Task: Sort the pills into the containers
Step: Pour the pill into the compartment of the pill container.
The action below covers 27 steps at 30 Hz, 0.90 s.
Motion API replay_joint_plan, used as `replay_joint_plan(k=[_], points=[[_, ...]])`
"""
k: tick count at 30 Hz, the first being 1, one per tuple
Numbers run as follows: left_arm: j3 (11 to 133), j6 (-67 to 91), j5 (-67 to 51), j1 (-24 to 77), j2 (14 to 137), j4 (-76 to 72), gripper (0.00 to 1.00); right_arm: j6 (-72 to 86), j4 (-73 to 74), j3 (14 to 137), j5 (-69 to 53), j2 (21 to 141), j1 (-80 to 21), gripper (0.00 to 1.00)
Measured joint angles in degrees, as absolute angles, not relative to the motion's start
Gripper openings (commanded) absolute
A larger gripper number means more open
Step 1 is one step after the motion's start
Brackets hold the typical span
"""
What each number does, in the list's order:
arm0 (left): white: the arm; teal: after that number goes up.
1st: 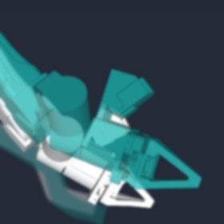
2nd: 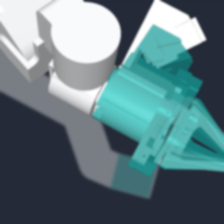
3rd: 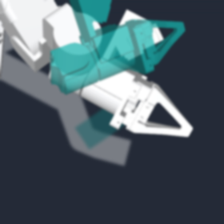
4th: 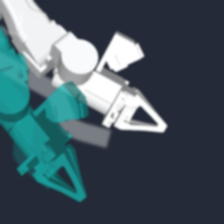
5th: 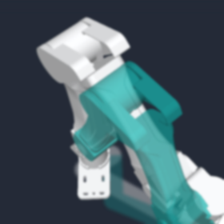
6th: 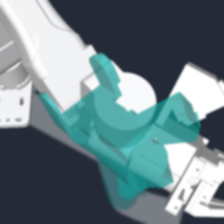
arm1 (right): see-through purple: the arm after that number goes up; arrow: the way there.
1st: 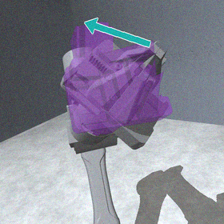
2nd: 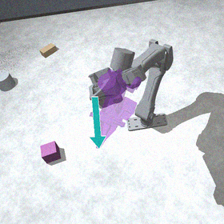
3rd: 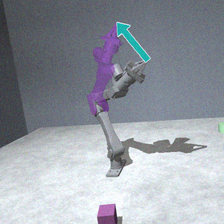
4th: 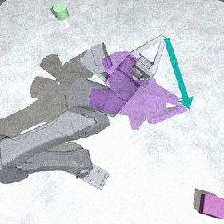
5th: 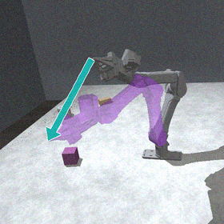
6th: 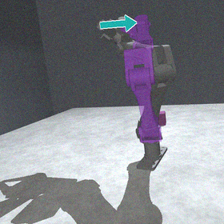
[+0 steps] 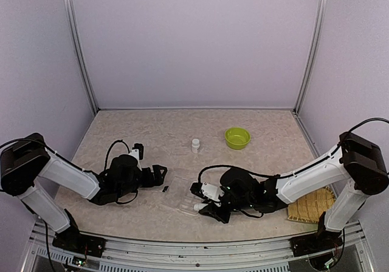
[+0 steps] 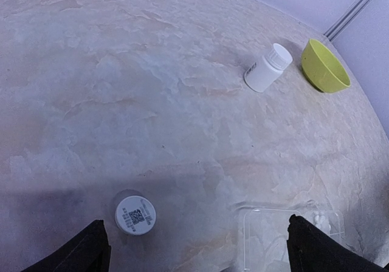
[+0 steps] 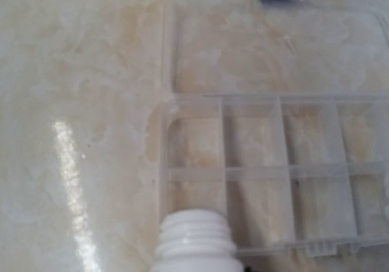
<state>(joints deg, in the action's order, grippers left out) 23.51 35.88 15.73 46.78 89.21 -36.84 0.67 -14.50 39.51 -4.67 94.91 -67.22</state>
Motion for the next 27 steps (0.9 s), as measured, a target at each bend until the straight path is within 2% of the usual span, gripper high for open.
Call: replay_joint_plan(k=[27], points=[[23.49, 36.05, 15.66, 46.94, 89.65, -36.88, 0.99, -1.06, -4.75, 45.89, -2.07, 96.75, -68.64, 0.20]])
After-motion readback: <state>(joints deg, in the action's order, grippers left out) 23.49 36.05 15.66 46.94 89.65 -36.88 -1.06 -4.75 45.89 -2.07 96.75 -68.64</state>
